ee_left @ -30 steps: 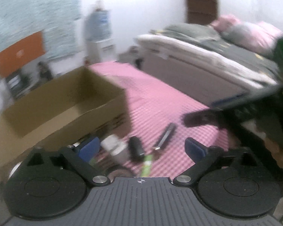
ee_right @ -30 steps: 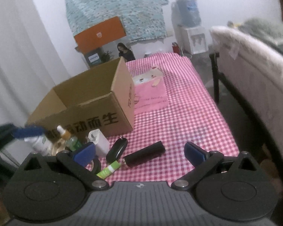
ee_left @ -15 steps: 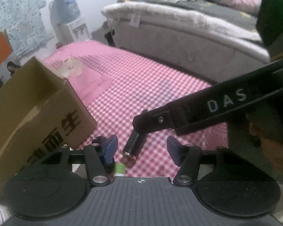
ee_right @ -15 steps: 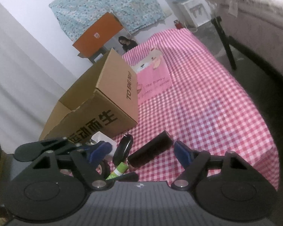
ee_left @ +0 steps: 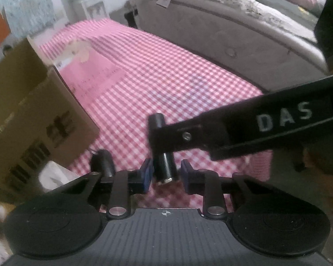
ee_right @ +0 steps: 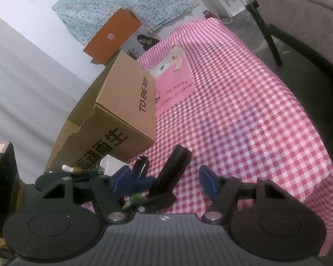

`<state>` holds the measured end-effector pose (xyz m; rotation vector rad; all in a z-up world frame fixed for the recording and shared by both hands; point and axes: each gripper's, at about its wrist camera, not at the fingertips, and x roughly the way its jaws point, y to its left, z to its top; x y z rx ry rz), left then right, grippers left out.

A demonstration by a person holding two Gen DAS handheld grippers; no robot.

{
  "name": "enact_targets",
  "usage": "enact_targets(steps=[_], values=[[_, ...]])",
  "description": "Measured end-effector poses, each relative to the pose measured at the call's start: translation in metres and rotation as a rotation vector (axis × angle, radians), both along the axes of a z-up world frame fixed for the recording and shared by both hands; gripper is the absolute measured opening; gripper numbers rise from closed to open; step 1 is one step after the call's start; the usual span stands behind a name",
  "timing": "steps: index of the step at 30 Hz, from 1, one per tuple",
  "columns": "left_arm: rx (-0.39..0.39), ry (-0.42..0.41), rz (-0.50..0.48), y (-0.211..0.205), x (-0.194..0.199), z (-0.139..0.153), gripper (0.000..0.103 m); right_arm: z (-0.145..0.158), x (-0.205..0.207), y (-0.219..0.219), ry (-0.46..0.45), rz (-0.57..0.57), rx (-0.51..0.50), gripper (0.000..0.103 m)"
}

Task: Organize rigid objects
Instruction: 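Lower the right gripper onto the black tube and close on it, then lift the black tube with the right gripper and carry it into the box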

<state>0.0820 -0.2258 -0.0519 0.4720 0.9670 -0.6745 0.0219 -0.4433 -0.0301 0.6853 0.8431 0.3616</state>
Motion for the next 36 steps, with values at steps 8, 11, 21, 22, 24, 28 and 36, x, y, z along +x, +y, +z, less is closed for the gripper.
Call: enact_targets(steps=[8,11,21,22,24,28,36], values=[[0.021,-0.059,-0.037,-0.007,-0.002,-0.003,0.027,0.002,0.017,0.010,0.013,0.024,-0.078,0.068],[0.008,-0.068,-0.043,-0.007,-0.002,-0.003,0.028,0.003,0.024,0.014,0.019,0.040,-0.101,0.068],[-0.033,-0.049,-0.011,-0.002,0.006,-0.004,0.023,0.002,0.045,0.021,0.065,0.040,-0.155,0.039],[-0.032,-0.047,-0.014,-0.002,0.007,-0.003,0.023,0.003,0.047,0.023,0.068,0.045,-0.167,0.039],[-0.032,-0.047,-0.018,-0.003,0.008,-0.003,0.023,0.005,0.047,0.028,0.065,0.055,-0.199,0.038],[-0.048,-0.073,-0.016,-0.002,0.006,-0.006,0.023,0.007,0.052,0.038,0.059,0.062,-0.257,0.037],[-0.100,-0.130,0.017,0.010,-0.007,0.008,0.021,0.015,0.043,0.037,0.044,0.052,-0.242,0.031]])
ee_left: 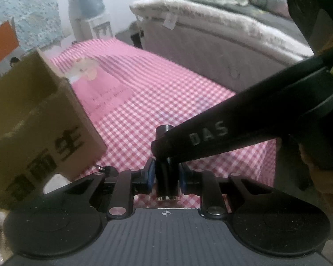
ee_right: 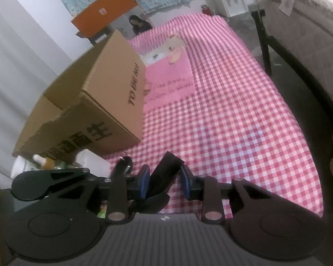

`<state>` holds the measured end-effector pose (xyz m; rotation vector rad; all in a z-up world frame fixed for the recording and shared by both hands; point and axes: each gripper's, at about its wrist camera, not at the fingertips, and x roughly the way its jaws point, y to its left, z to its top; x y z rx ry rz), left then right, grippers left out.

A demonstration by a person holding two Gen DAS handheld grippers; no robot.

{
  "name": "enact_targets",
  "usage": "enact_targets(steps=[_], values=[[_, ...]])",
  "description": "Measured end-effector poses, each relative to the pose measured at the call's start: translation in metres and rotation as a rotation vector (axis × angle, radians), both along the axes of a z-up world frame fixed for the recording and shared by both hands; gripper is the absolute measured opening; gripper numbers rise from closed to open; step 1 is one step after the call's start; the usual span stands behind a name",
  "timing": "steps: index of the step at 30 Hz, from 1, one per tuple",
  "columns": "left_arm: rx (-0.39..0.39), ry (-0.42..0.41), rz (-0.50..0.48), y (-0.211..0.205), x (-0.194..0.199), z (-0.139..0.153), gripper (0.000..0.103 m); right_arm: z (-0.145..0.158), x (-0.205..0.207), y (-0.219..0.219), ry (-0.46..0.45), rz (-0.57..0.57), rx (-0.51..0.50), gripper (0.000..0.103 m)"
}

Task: Organize rigid objects
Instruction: 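Lift the black tube with the right gripper and carry it into the box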

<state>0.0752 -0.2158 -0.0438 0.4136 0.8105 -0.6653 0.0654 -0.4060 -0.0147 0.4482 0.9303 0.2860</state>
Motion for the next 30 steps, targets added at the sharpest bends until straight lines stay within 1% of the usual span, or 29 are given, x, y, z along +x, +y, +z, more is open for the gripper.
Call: enact_targets(steps=[3,9,12,13,16,19,22,24,26,30], values=[[-0.037,-0.064,0.001,0.007,-0.012,0.021,0.021,0.018,-0.011,0.002,-0.051,0.001,-0.004,0.030],[-0.132,-0.223,0.041,0.033,-0.037,0.074,0.021,0.076,-0.033,0.015,-0.214,0.024,-0.021,0.031],[-0.166,-0.308,0.087,0.050,-0.046,0.101,0.021,0.108,-0.036,0.026,-0.301,0.064,-0.011,0.031],[-0.170,-0.325,0.107,0.054,-0.047,0.108,0.021,0.118,-0.036,0.031,-0.329,0.088,-0.001,0.031],[-0.176,-0.357,0.184,0.072,-0.042,0.130,0.021,0.140,-0.023,0.049,-0.354,0.155,0.039,0.031],[-0.179,-0.360,0.264,0.097,-0.026,0.145,0.021,0.157,0.006,0.072,-0.347,0.245,0.090,0.031],[-0.179,-0.302,0.336,0.124,-0.001,0.151,0.021,0.163,0.044,0.099,-0.287,0.332,0.159,0.030],[-0.172,-0.240,0.377,0.139,0.020,0.148,0.021,0.159,0.072,0.115,-0.215,0.366,0.204,0.030],[-0.148,-0.193,0.401,0.150,0.038,0.142,0.021,0.151,0.101,0.131,-0.141,0.398,0.236,0.030],[-0.096,-0.078,0.455,0.166,0.087,0.119,0.021,0.124,0.148,0.164,0.002,0.432,0.247,0.030]])
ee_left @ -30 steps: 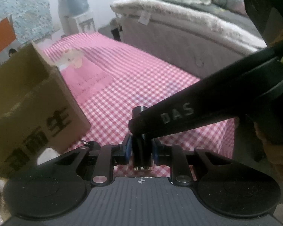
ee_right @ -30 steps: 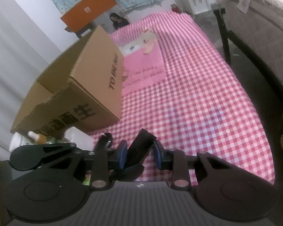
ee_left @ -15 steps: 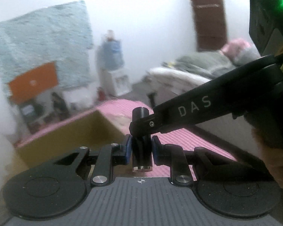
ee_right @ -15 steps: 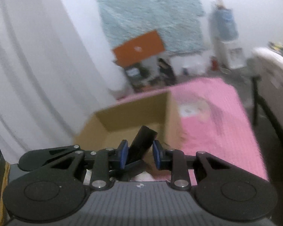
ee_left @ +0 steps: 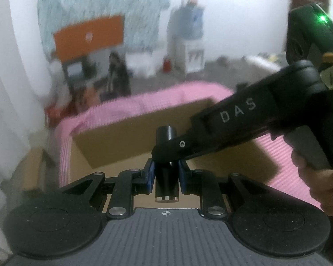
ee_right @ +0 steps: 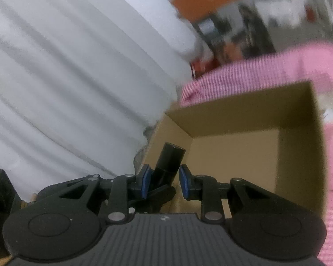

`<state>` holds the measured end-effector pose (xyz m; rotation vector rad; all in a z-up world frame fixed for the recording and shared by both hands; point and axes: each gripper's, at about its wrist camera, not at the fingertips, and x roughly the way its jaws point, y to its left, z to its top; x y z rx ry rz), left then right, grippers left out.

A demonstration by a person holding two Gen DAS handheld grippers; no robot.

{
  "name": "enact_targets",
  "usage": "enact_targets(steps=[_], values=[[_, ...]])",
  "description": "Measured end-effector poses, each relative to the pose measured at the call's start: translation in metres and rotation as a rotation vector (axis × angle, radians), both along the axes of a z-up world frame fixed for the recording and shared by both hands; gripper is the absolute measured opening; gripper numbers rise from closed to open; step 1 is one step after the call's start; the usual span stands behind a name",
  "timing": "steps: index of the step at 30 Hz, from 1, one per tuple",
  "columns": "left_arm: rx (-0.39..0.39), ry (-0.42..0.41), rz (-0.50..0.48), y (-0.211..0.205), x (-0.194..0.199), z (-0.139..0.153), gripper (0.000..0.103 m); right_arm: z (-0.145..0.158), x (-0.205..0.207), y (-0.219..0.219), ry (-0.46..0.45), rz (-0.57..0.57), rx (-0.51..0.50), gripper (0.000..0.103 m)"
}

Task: Organize rigid objects
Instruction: 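Lift the black tube with the right gripper and carry it into the box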

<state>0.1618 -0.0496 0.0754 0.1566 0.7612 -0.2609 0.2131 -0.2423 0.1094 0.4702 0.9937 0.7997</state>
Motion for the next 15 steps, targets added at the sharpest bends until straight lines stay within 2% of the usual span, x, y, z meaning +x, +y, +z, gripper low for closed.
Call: enact_targets(steps=[4,6,8,10,12,15], values=[[0.028,0.090,0.053,0.016,0.036,-0.023,0.021,-0.035,0.052,0.023,0.157,0.016,-0.008,0.030],[0.088,0.097,0.078,0.019,0.042,-0.034,0.023,-0.052,0.077,0.034,0.212,0.020,-0.010,0.031],[0.144,0.089,0.105,0.019,0.047,-0.041,0.030,-0.071,0.099,0.046,0.267,0.021,-0.008,0.033],[0.144,0.075,0.113,0.022,0.046,-0.040,0.036,-0.083,0.106,0.053,0.294,0.020,-0.027,0.033],[0.112,0.058,0.108,0.026,0.040,-0.034,0.048,-0.088,0.110,0.058,0.291,0.018,-0.060,0.033],[0.094,0.020,0.121,0.029,0.026,-0.022,0.056,-0.084,0.106,0.055,0.272,0.017,-0.053,0.034]])
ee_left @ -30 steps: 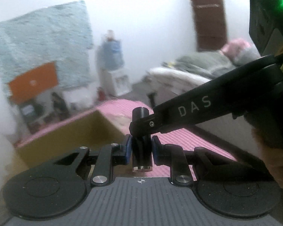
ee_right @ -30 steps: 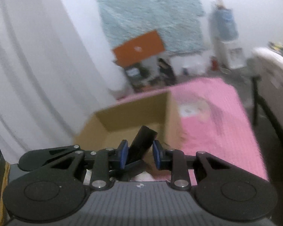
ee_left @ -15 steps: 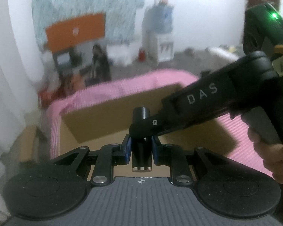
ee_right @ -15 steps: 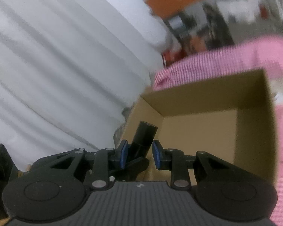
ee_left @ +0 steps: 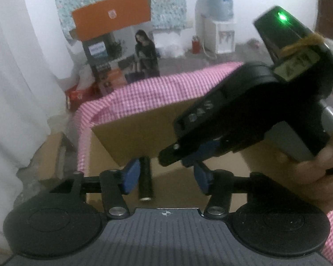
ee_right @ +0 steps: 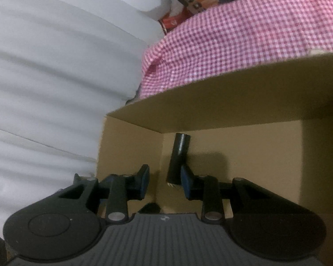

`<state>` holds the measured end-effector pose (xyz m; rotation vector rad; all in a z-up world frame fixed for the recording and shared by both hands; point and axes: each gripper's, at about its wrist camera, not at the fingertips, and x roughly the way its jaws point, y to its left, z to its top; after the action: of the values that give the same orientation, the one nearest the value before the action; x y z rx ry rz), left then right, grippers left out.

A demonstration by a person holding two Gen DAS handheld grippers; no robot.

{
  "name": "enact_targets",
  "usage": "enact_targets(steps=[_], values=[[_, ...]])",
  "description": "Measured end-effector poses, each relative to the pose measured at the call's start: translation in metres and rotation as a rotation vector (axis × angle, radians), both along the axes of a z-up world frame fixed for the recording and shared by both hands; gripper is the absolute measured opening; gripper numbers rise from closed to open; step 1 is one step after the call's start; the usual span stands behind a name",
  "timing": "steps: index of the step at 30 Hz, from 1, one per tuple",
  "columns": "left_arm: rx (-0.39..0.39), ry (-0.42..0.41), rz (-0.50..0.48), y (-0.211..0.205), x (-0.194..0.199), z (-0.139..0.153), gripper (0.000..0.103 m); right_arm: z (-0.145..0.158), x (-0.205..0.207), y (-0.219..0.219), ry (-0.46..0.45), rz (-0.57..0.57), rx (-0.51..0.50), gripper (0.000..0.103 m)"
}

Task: Organize rigid objects
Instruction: 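Lift the black tube with the right gripper and carry it into the box, then open the right gripper to drop the tube and withdraw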

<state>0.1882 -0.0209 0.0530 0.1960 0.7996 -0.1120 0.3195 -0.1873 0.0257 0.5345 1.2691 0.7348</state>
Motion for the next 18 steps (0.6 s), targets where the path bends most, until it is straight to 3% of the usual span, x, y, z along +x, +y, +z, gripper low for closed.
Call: enact_targets(steps=[1,4,5,8,15,18], values=[[-0.002,-0.016,-0.003,0.000,-0.007,0.005,0.058,0.005,-0.004,-0.003,-0.021,-0.001,0.005,0.037],[-0.020,-0.065,-0.018,0.001,-0.016,0.018,0.078,0.027,-0.017,-0.014,-0.100,-0.011,0.005,0.053],[-0.026,-0.083,-0.025,0.001,-0.024,0.023,0.088,0.037,-0.025,-0.019,-0.135,-0.014,0.002,0.053],[-0.047,-0.140,-0.050,0.002,-0.045,0.038,0.098,0.064,-0.055,-0.041,-0.221,-0.030,0.006,0.054],[-0.140,-0.232,-0.101,0.017,-0.095,0.068,0.103,0.122,-0.153,-0.104,-0.448,-0.109,-0.025,0.081],[-0.211,-0.248,-0.108,0.023,-0.116,0.066,0.103,0.144,-0.192,-0.117,-0.548,-0.128,-0.101,0.101]])
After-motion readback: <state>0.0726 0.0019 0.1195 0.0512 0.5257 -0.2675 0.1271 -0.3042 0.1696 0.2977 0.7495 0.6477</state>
